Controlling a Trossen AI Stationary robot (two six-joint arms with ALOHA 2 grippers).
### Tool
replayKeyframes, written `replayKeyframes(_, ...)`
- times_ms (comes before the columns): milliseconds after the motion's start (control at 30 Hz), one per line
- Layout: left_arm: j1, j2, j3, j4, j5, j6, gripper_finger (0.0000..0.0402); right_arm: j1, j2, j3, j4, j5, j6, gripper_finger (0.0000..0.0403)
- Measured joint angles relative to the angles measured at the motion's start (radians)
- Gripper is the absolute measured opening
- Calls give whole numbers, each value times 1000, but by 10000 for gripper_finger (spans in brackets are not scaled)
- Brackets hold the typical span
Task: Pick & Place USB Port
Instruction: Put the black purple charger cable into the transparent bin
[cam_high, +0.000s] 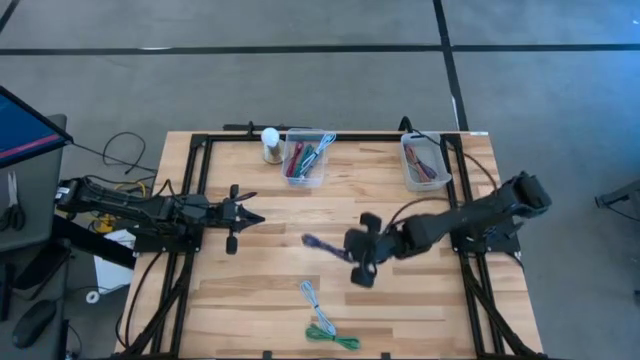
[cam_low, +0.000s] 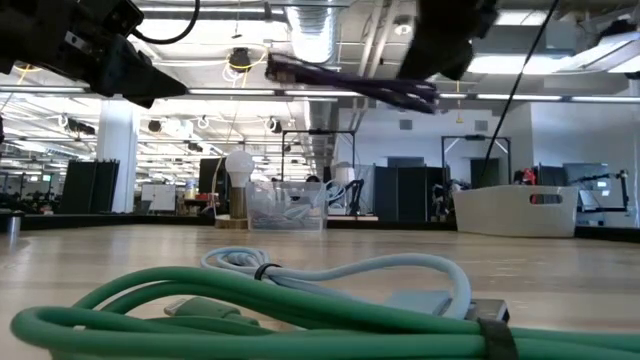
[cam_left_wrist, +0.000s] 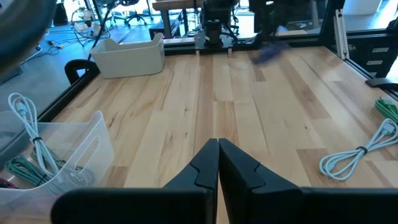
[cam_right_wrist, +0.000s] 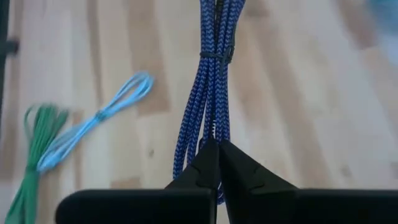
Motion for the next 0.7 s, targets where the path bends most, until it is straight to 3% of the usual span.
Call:
replayKeyframes(333,0,0,0,0,1,0,12,-204,-54,0,87,86,-83,1)
replayKeyframes(700,0,0,0,0,1,0,12,-438,-49,0,297,-44,-175,0)
